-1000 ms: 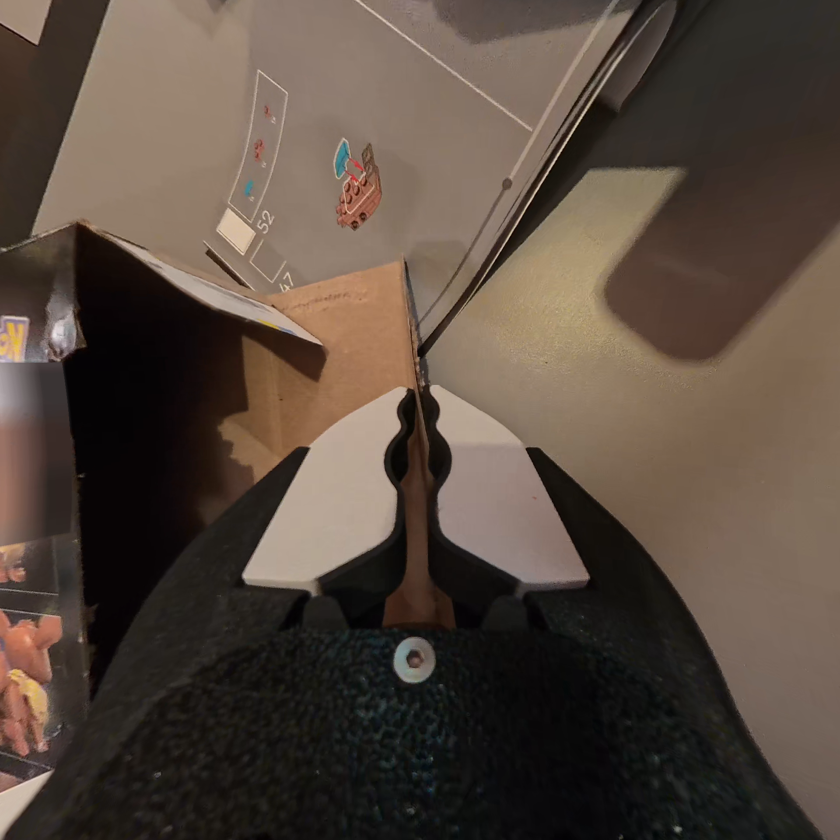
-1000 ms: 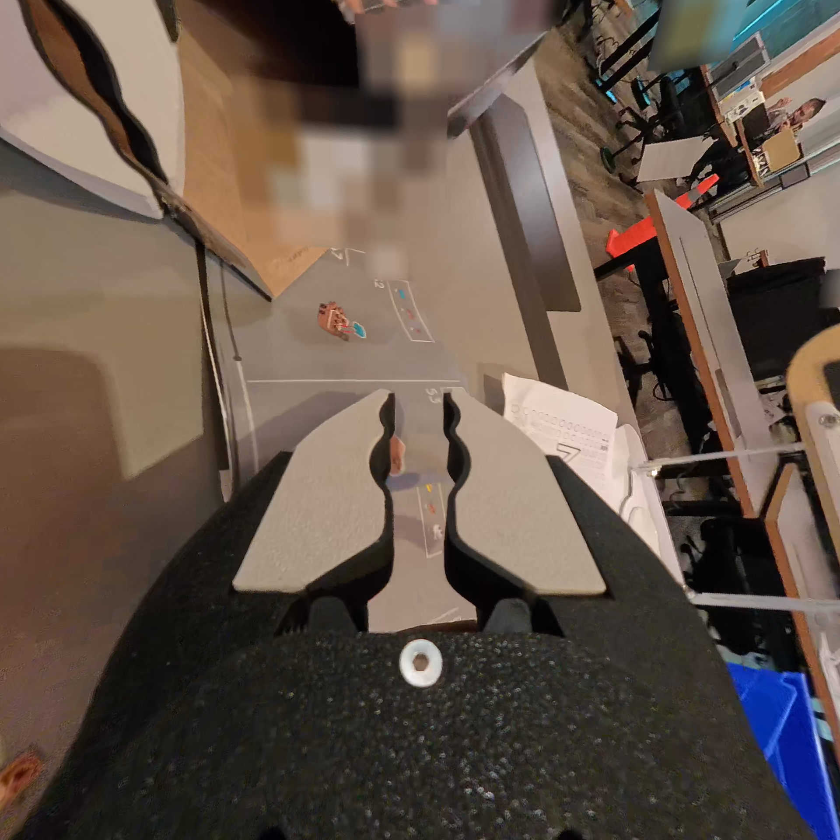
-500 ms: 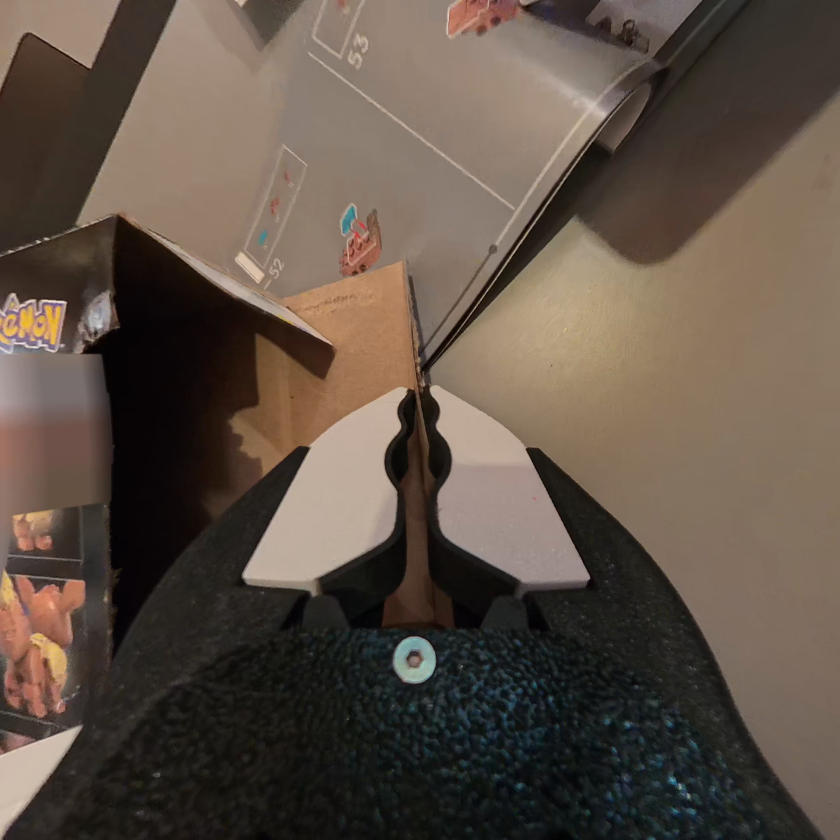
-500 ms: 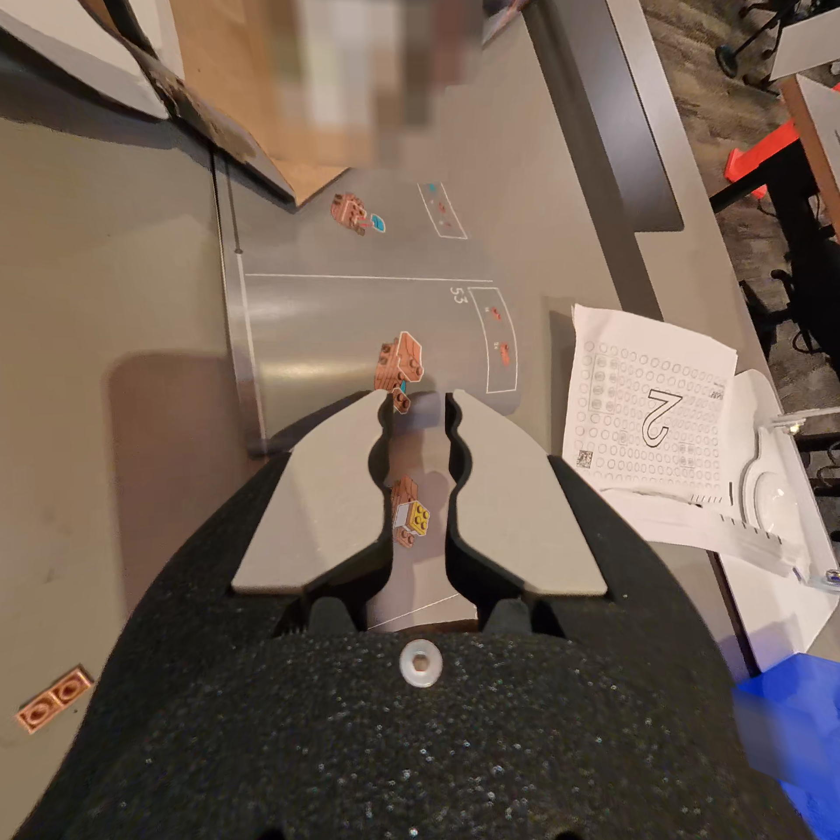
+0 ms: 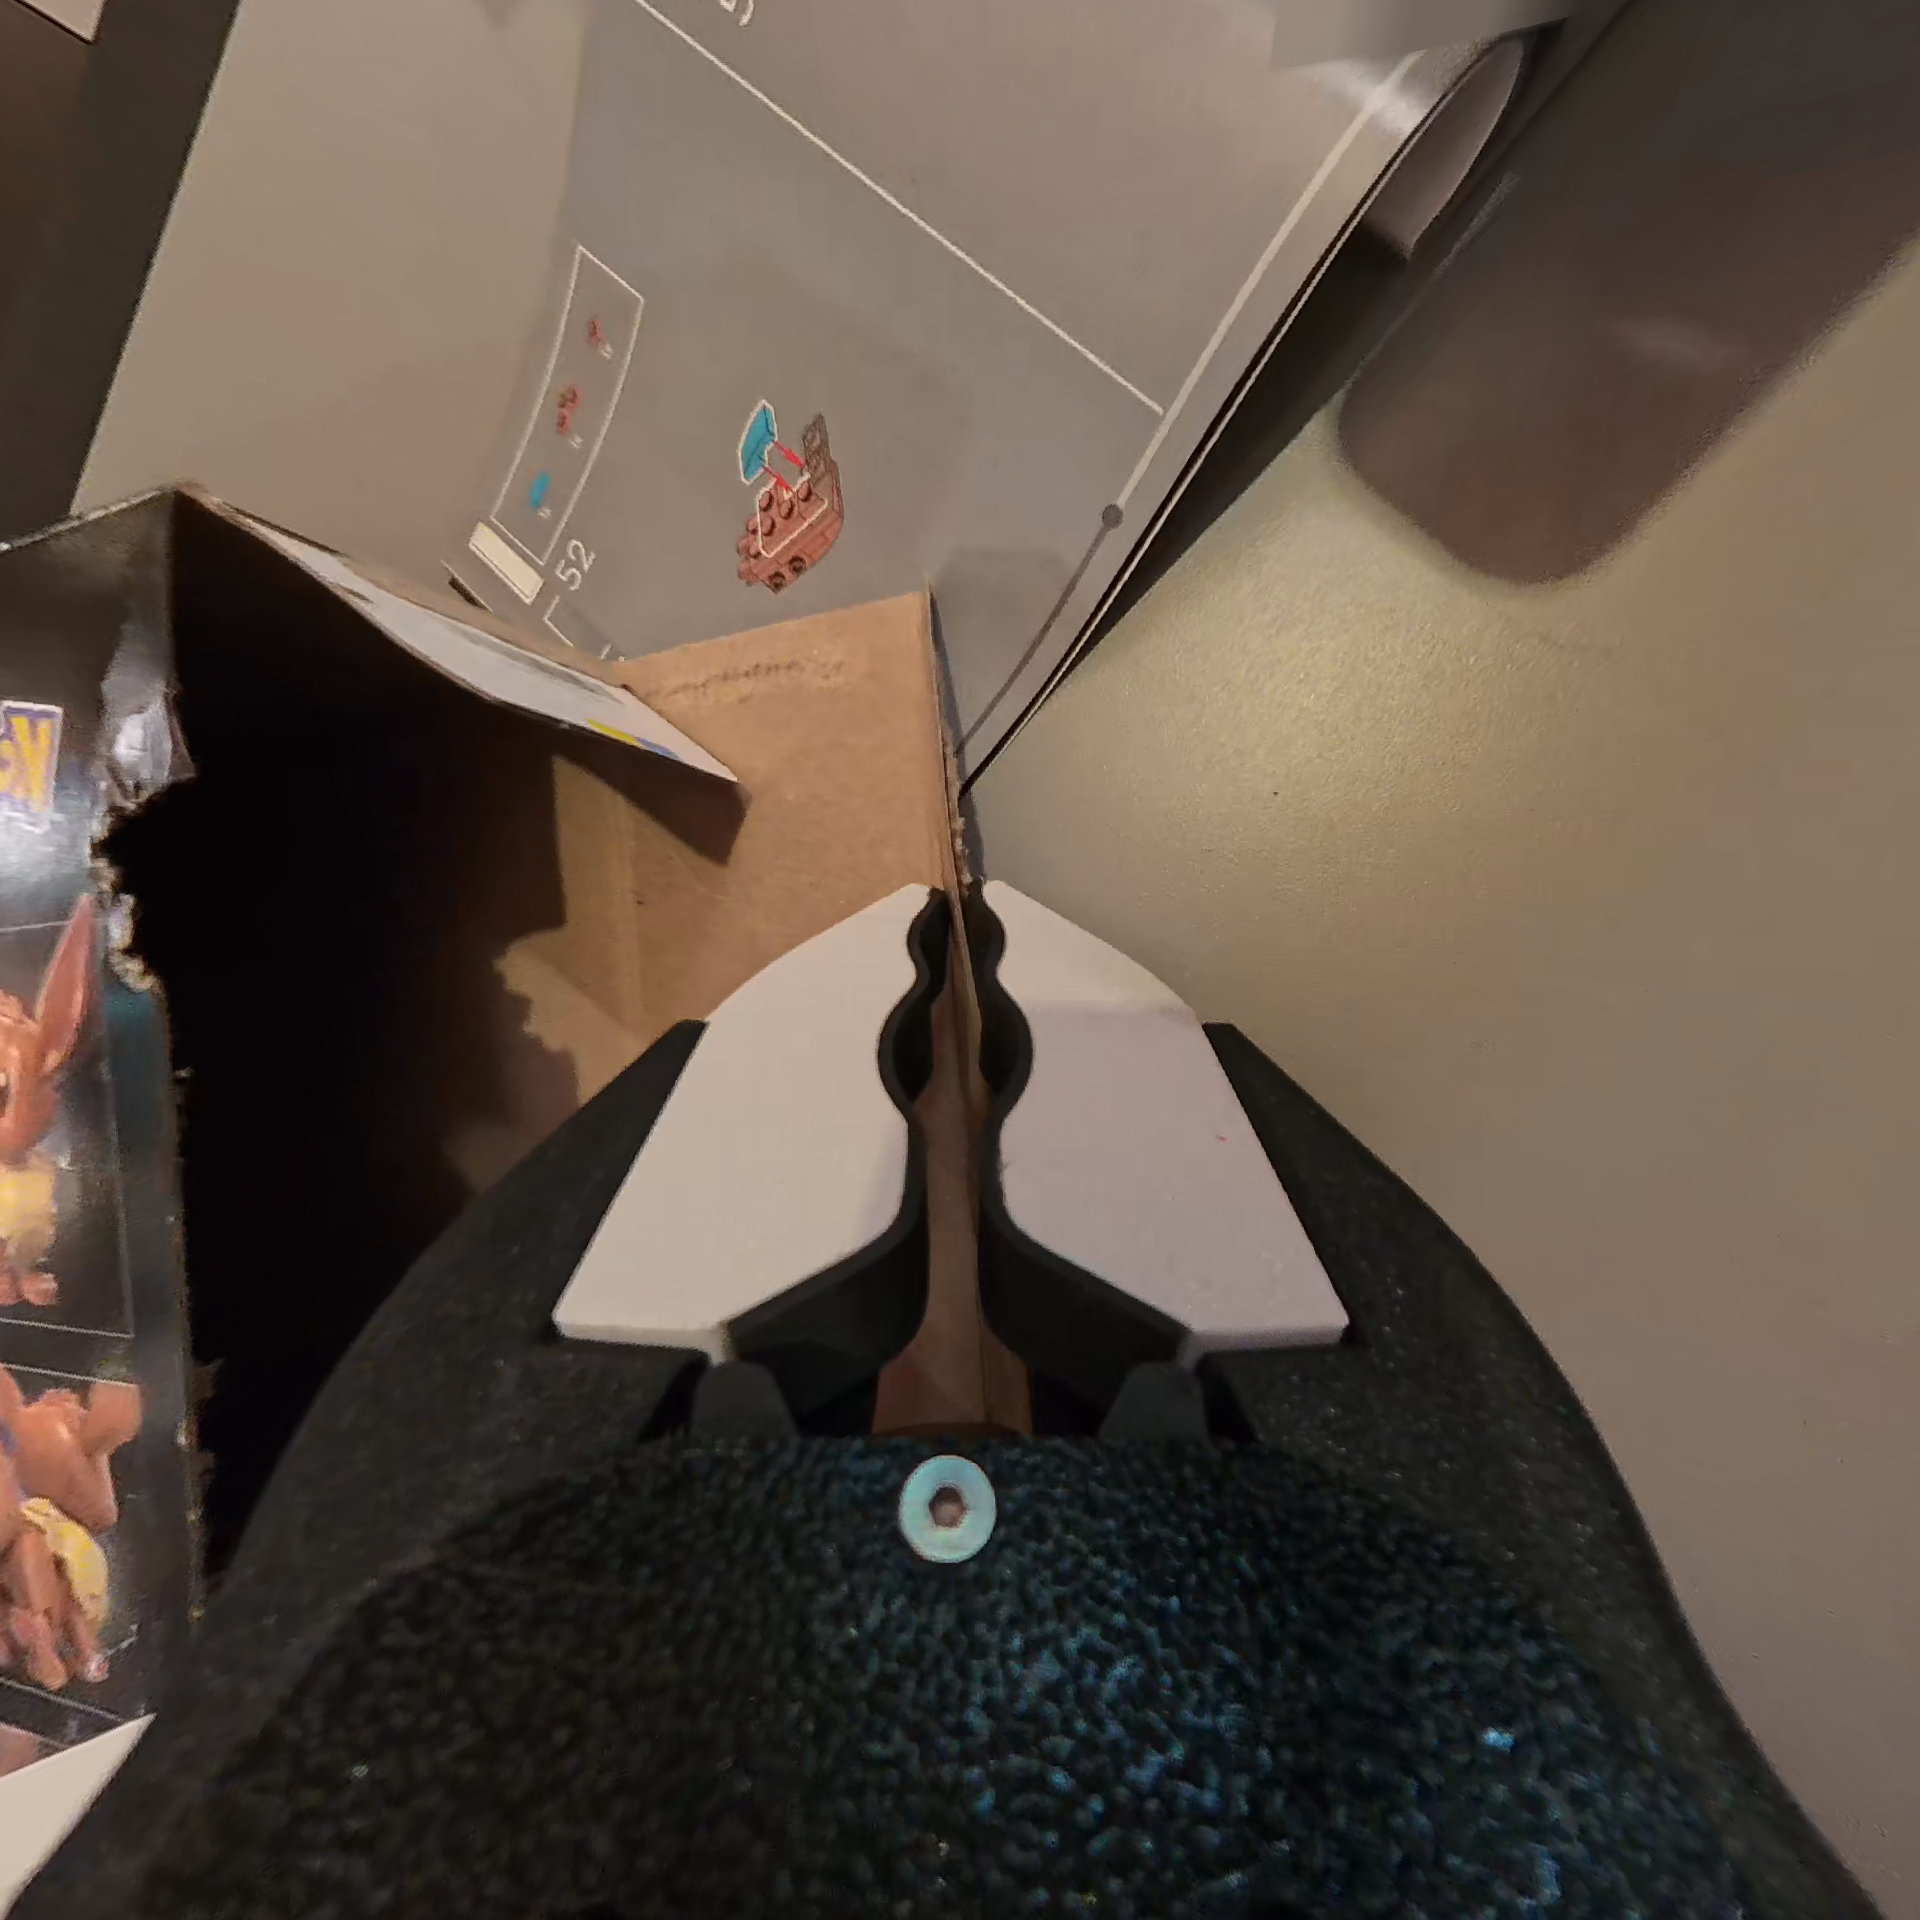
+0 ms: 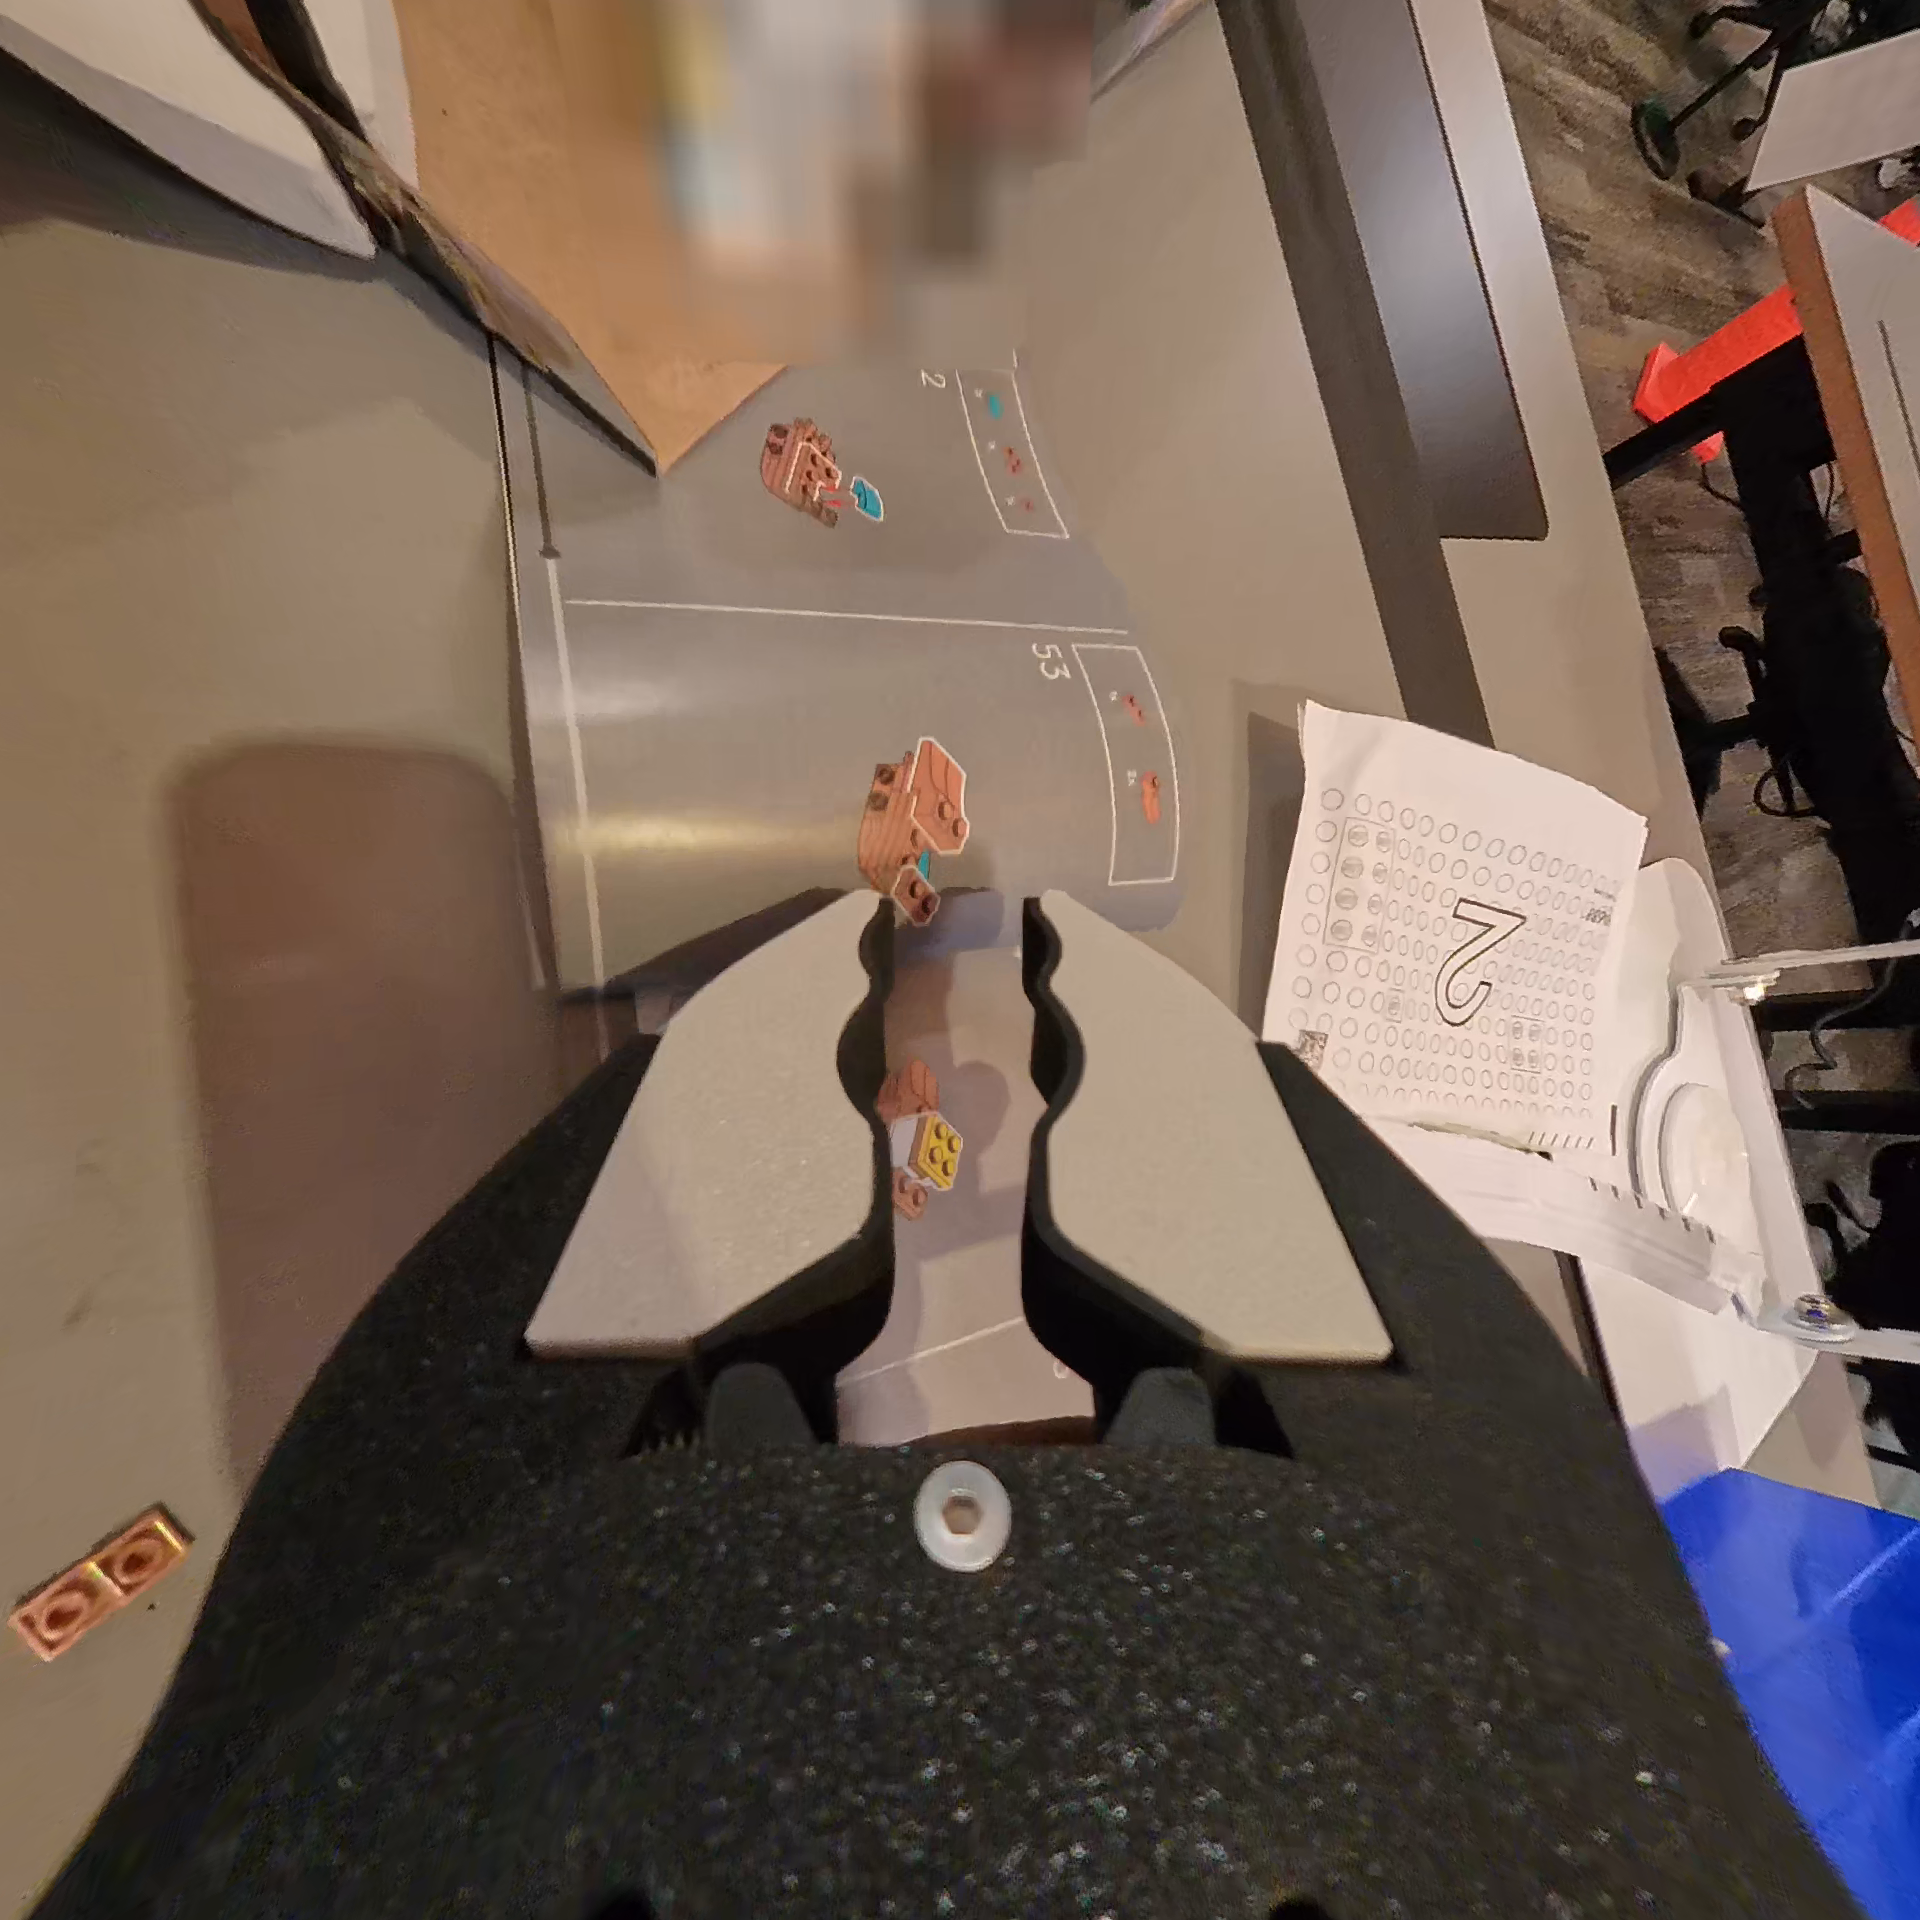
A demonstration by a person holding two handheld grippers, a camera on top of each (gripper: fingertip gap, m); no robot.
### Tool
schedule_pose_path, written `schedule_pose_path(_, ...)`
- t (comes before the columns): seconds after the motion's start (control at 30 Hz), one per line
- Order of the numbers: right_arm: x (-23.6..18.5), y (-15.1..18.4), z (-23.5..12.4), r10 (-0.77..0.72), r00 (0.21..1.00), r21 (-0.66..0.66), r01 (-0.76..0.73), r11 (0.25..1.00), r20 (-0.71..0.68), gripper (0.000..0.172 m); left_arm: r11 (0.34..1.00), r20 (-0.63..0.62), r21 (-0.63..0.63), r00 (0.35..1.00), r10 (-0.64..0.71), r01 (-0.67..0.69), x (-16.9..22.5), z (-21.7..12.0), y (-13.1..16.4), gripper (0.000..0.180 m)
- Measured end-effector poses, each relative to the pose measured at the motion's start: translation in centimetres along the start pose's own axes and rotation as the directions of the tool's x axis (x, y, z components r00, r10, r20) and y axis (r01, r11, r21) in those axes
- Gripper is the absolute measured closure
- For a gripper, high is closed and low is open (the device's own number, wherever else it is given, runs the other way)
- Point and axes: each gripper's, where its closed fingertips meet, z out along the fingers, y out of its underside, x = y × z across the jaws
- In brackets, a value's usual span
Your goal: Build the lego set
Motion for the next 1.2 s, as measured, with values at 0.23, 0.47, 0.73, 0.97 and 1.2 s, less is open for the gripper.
schedule_pose_path(0.23, -2.5, 3.3, -3.2, -0.09, 0.992, -0.075, 0.097, 0.992, 0.09, 0.143, 1.0, 0.0, 0.001, 1.0, -0.011, 0.011, 0.0, 0.0, 0.0, 0.178)
schedule_pose_path(0.47, -4.2, 6.5, -4.9, -0.114, 0.985, -0.122, 0.13, 0.984, 0.126, 0.145, 0.999, -0.006, -0.006, 0.999, -0.039, 0.039, 0.1, -0.1, 0.0, 0.178)
schedule_pose_path(0.73, -3.6, 7.0, -4.9, -0.103, 0.985, -0.13, 0.121, 0.984, 0.138, 0.144, 0.995, -0.008, -0.016, 0.995, -0.095, 0.095, 0.4, -0.1, -0.1, 0.178)
schedule_pose_path(0.97, -2.7, 7.7, -4.8, -0.136, 0.983, -0.163, 0.155, 0.974, 0.124, 0.148, 0.991, 0.011, -0.017, 0.991, -0.135, 0.135, 0.3, 0.0, -0.3, 0.178)
schedule_pose_path(1.2, -2.3, 7.6, -4.9, -0.145, 0.984, -0.162, 0.16, 0.974, 0.101, 0.142, 0.993, 0.014, -0.02, 0.993, -0.114, 0.114, 0.6, 0.4, -0.3, 0.173)
